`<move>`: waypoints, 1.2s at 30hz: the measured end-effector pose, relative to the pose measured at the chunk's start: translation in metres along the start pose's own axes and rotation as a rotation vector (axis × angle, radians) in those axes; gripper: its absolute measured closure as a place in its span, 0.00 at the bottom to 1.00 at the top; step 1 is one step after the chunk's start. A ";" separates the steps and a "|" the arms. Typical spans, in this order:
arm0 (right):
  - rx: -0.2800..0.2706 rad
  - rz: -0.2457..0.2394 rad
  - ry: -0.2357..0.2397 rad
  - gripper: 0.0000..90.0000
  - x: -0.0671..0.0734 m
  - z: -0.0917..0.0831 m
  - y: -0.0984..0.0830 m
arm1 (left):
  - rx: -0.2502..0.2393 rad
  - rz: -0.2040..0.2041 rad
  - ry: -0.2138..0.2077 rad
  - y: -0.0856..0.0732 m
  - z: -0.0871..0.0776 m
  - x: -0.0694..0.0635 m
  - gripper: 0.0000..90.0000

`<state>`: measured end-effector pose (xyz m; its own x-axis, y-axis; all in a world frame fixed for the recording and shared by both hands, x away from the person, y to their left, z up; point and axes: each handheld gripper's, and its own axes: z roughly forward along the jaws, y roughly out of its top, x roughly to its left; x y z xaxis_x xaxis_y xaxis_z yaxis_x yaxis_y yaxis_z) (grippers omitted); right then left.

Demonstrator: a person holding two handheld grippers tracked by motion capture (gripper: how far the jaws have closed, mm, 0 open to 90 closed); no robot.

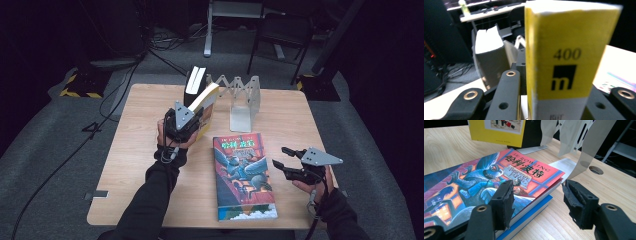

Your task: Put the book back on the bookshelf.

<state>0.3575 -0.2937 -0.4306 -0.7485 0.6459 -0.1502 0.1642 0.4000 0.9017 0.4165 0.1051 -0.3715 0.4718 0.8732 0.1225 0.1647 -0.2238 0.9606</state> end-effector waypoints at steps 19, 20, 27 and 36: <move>0.013 -0.017 0.003 0.46 0.001 0.002 -0.001 | -0.035 -0.127 0.201 -0.026 0.035 -0.008 0.83; 0.014 -0.016 0.007 0.46 0.001 0.002 -0.002 | -0.038 -0.133 0.203 -0.024 0.037 -0.007 0.83; 0.025 -0.020 0.011 0.46 0.003 0.005 -0.002 | -0.040 -0.127 0.235 -0.024 0.048 -0.011 0.83; 0.037 -0.024 0.015 0.46 0.003 0.004 -0.003 | 0.005 -0.123 0.274 -0.039 0.049 -0.015 0.72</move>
<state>0.3578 -0.2903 -0.4357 -0.7618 0.6263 -0.1657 0.1691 0.4391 0.8824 0.4451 0.0793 -0.4235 0.1967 0.9781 0.0687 0.2110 -0.1106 0.9712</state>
